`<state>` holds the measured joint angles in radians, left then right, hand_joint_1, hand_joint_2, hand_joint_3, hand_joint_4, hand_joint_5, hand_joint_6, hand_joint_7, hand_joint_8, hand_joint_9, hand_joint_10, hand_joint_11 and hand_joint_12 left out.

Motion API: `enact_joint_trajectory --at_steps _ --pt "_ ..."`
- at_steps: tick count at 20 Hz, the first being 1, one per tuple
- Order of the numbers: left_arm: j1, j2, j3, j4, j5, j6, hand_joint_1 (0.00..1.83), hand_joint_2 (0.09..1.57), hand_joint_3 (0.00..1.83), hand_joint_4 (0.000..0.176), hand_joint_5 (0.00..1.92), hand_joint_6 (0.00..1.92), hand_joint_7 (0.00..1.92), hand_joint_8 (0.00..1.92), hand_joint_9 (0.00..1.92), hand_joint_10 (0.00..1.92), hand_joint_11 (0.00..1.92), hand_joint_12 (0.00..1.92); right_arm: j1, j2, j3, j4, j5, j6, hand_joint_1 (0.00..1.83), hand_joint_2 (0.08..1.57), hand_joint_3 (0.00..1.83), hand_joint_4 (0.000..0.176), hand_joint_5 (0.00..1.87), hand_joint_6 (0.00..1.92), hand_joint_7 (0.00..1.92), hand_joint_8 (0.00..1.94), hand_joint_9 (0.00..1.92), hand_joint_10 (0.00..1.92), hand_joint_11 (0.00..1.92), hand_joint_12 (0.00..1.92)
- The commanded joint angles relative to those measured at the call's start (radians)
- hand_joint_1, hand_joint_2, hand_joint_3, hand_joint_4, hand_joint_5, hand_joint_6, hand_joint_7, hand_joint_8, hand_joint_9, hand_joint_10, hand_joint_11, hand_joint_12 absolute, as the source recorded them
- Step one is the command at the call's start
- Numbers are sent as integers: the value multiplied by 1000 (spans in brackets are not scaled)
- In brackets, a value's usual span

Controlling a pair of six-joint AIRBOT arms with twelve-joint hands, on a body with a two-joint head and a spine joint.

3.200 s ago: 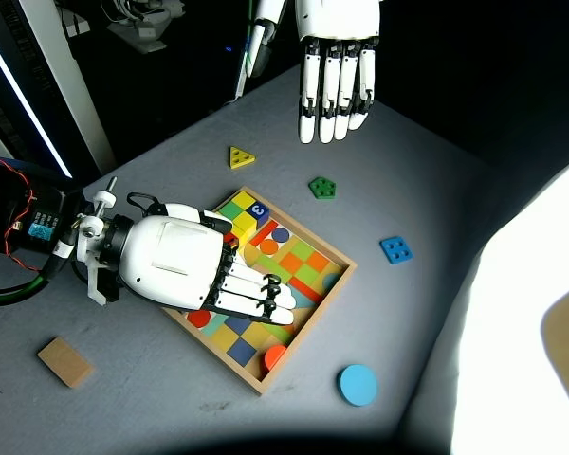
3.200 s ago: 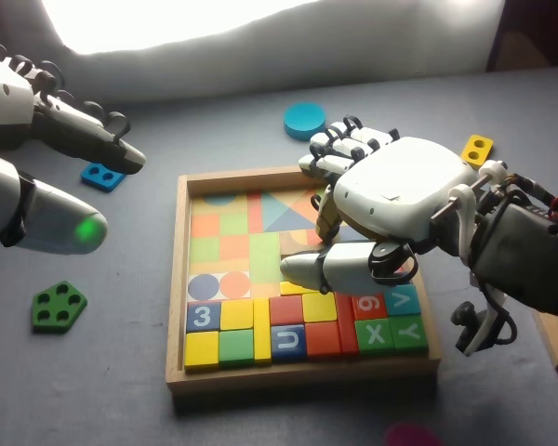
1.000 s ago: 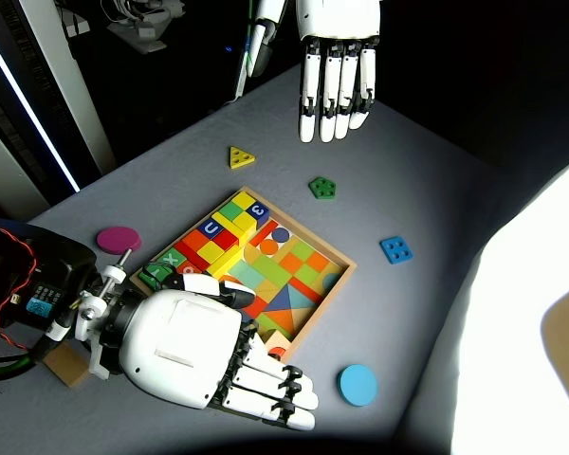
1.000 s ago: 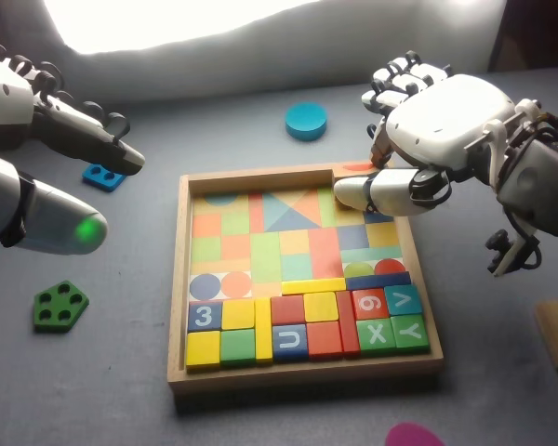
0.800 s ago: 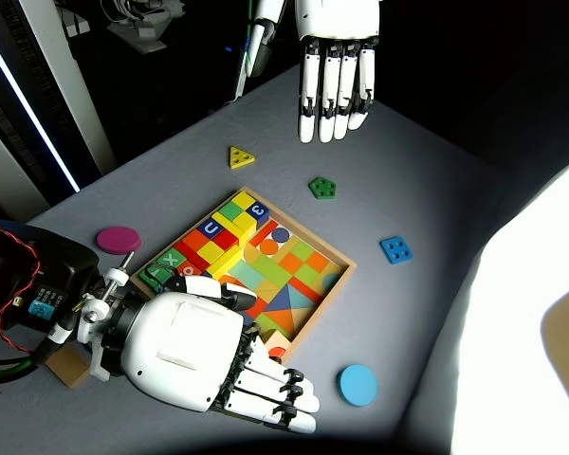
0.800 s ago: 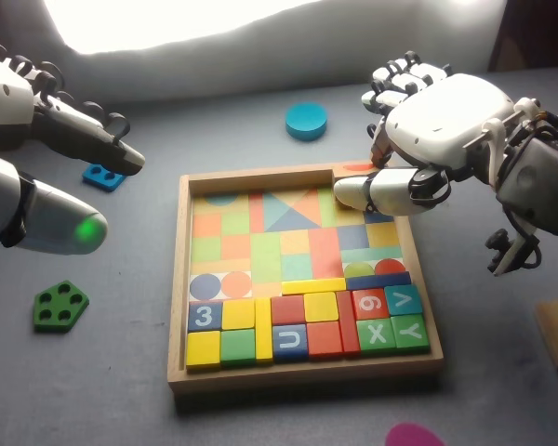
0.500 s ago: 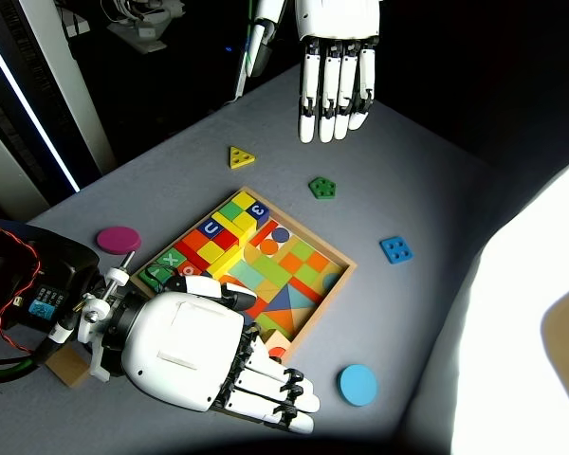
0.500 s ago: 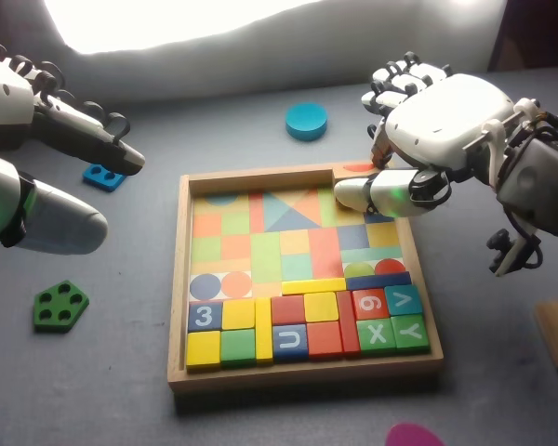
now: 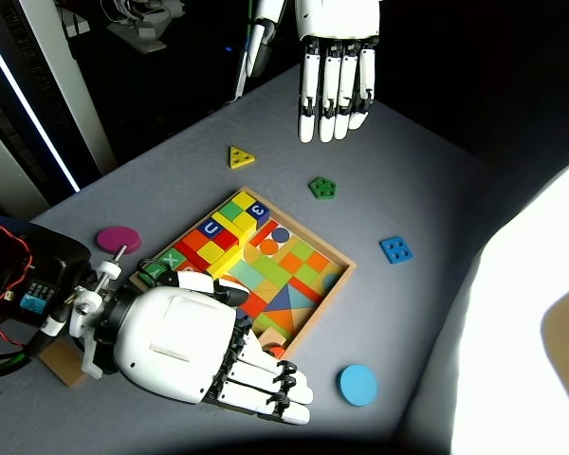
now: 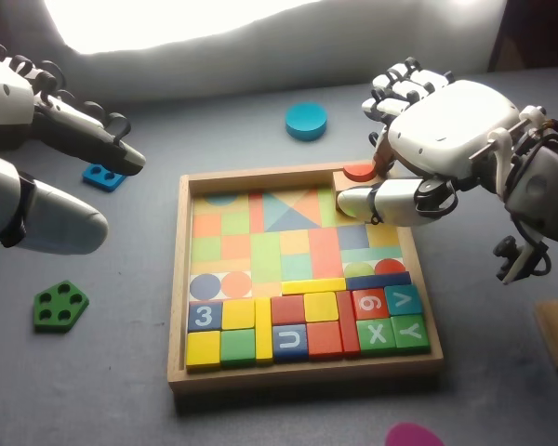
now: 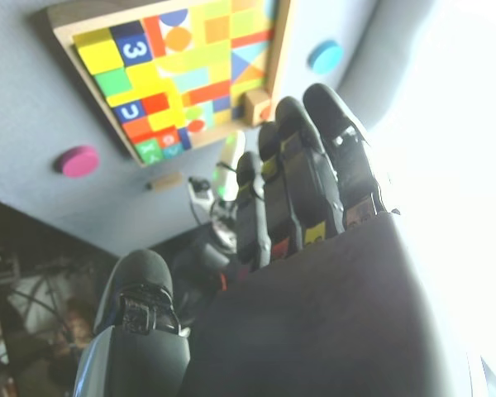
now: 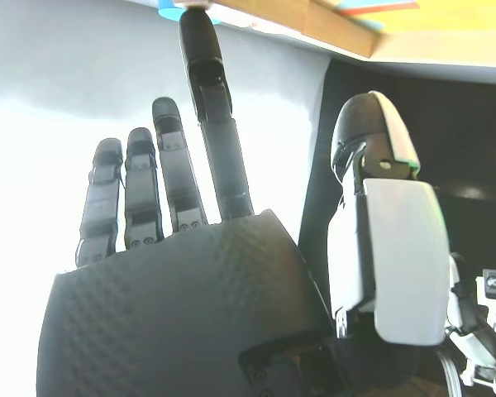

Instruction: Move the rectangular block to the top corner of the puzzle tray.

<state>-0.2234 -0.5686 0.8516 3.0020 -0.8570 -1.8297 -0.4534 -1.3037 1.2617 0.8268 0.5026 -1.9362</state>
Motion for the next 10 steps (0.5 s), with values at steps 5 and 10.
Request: enact_joint_trajectory --at_steps 5,10 --pt "-7 5 1 10 85 0 0 1258 1 51 265 0 336 1 390 4 23 984 -9 12 -3 -7 45 -17 0 1137 0 0 934 59 240 11 36 13 25 12" --pt "-7 5 1 10 85 0 0 1260 0 46 269 1 340 1 391 1 8 1005 -5 0 -3 -8 50 -27 0 1138 0 0 924 54 207 3 11 2 9 4"
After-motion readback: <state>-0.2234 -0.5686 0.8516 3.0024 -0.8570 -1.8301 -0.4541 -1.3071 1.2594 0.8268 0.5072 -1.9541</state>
